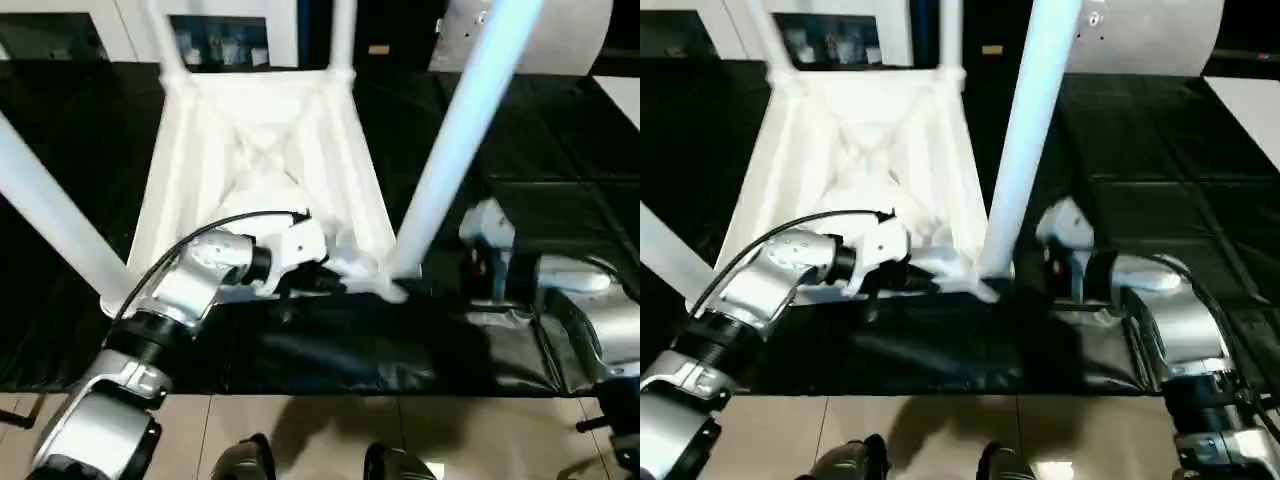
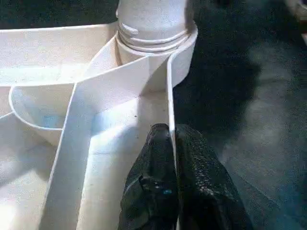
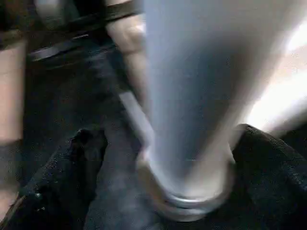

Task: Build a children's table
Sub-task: Rotate leg to tighten

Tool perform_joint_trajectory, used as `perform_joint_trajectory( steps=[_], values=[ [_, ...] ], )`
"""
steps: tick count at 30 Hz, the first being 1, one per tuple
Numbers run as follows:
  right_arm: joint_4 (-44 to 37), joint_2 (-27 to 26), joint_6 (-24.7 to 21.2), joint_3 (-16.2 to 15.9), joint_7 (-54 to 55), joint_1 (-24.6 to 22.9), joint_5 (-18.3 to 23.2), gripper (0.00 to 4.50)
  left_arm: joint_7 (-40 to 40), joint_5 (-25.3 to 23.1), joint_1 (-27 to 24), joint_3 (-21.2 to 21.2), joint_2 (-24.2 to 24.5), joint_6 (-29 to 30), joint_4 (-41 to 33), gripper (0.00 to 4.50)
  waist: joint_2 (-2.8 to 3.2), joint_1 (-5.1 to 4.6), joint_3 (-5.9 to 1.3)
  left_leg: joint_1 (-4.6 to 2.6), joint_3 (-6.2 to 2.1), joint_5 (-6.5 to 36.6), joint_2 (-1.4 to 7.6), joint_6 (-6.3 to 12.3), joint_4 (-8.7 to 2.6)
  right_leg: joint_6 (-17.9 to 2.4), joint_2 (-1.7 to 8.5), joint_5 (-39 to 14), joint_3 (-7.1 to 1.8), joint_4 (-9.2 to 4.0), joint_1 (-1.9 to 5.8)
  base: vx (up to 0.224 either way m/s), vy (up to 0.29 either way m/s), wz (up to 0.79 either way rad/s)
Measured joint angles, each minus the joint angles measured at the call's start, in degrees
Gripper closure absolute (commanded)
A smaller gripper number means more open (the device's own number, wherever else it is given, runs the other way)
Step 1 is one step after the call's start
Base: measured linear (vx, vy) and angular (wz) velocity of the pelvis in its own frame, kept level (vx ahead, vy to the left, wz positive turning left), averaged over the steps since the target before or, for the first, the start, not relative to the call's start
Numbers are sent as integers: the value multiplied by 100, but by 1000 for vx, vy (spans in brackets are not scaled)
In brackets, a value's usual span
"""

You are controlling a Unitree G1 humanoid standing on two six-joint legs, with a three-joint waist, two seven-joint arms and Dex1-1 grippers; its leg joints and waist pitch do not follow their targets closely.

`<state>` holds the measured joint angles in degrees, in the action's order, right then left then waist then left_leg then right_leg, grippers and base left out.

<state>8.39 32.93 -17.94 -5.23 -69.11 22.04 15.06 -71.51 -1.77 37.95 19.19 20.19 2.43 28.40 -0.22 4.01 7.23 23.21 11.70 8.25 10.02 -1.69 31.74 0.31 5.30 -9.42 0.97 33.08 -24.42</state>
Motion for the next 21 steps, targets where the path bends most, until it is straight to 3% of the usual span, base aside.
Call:
perform_joint_trajectory(
  steps=[1,5,21],
  values=[
    [2,53,-3,-3,-183,3,64,36,-114,28,-16,42,29,-50,-5,450,-3,25,2,0,0,0,0,-1,3,-1,0,0,-1,0,1,0,0,0],
    [89,118,-78,-41,-528,29,259,73,-405,108,-66,136,146,-147,-109,450,-8,114,5,-1,1,1,0,-3,7,-5,1,3,-2,4,2,0,0,0],
    [232,215,-167,-103,-1023,85,463,208,-610,208,-110,253,255,-296,-164,450,-12,138,6,-1,1,1,0,-3,9,-5,2,3,-2,4,5,0,0,0]
  ],
)
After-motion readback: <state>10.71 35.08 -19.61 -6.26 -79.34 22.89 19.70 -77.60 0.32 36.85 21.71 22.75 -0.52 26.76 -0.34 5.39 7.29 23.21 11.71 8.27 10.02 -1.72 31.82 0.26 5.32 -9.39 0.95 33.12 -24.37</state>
